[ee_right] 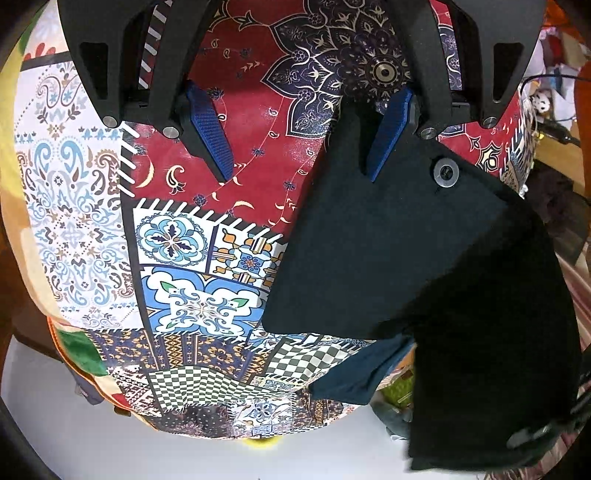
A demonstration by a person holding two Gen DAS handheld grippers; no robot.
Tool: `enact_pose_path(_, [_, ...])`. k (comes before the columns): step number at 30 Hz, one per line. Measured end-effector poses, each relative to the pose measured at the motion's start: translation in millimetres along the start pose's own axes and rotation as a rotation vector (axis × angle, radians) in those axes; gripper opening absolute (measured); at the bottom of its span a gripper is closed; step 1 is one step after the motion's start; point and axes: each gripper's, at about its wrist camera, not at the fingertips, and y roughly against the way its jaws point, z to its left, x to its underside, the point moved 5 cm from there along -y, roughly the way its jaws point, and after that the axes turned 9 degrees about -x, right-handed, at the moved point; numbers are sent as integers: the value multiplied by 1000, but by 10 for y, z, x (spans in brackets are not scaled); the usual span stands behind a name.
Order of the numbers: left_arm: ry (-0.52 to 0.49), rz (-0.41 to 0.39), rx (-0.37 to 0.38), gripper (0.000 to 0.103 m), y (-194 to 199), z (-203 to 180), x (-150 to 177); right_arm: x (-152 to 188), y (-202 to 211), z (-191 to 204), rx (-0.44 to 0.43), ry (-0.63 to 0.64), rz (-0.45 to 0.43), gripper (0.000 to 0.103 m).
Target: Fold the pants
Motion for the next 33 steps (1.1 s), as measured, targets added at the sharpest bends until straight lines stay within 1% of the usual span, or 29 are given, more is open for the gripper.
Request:
enact_pose_path(2, [-21, 36, 36, 14, -138, -244, 64, 6, 4, 7, -5, 0, -2, 72])
enact_pose_path(4, [-50, 79, 54, 14, -251, -410, 173, 13, -2, -1, -11, -4, -7, 72])
enact_pose_path(7, [-114, 151, 65, 14, -424, -642, 409, 24, 4, -17, -22, -19, -13, 72])
enact_pose_path(8, [-144, 188, 75, 14, -475, -715, 529, 23, -2, -18, -23, -21, -15, 72])
enact_pose_path(11, [-206, 273, 87, 14, -542, -824, 813, 30, 5, -11, -23, -19, -17, 72])
enact_pose_path(13, [-228, 315, 91, 15, -544, -878, 952, 37, 16, 0, -20, -16, -18, 72])
enact_pose_path(15, [-233, 370, 102, 22, -582, -885, 1067, 47, 33, 21, -15, -10, -20, 72])
enact_pose_path(16, [-229, 388, 108, 31, -587, -879, 1099, 48, 40, 30, -13, -7, -22, 72])
enact_pose_path(17, [-219, 410, 119, 46, -588, -876, 1142, 51, 50, 39, -12, -5, -25, 72])
enact_pose_path(18, [-212, 417, 125, 54, -574, -877, 1162, 55, 65, 49, -14, -4, -28, 72])
enact_pose_path(19, [-203, 412, 131, 67, -540, -876, 1166, 54, 78, 57, -19, -6, -31, 72])
enact_pose_path(20, [-200, 403, 131, 75, -525, -869, 1143, 60, 101, 74, -30, -9, -33, 72])
enact_pose_path(22, [-211, 360, 116, 79, -431, -858, 1084, 64, 141, 113, -42, -4, -42, 72])
enact_pose_path(24, [-225, 317, 79, 83, -364, -830, 987, 68, 161, 154, -37, 11, -42, 72])
enact_pose_path(25, [-228, 301, 68, 86, -345, -811, 953, 77, 165, 171, -31, 20, -41, 72])
enact_pose_path(26, [-231, 269, 45, 90, -311, -753, 881, 82, 168, 182, -28, 26, -43, 72])
enact_pose_path(27, [-233, 247, 24, 91, -301, -701, 823, 87, 168, 188, -27, 31, -43, 72])
enact_pose_path(30, [-238, 181, -67, 96, -324, -457, 593, 99, 166, 202, -26, 36, -40, 72])
enact_pose_path(31, [-239, 169, -95, 98, -373, -366, 526, 109, 170, 208, -28, 34, -39, 72])
enact_pose_path(33, [-250, 163, -177, 98, -524, -140, 381, 120, 174, 211, -32, 29, -39, 72])
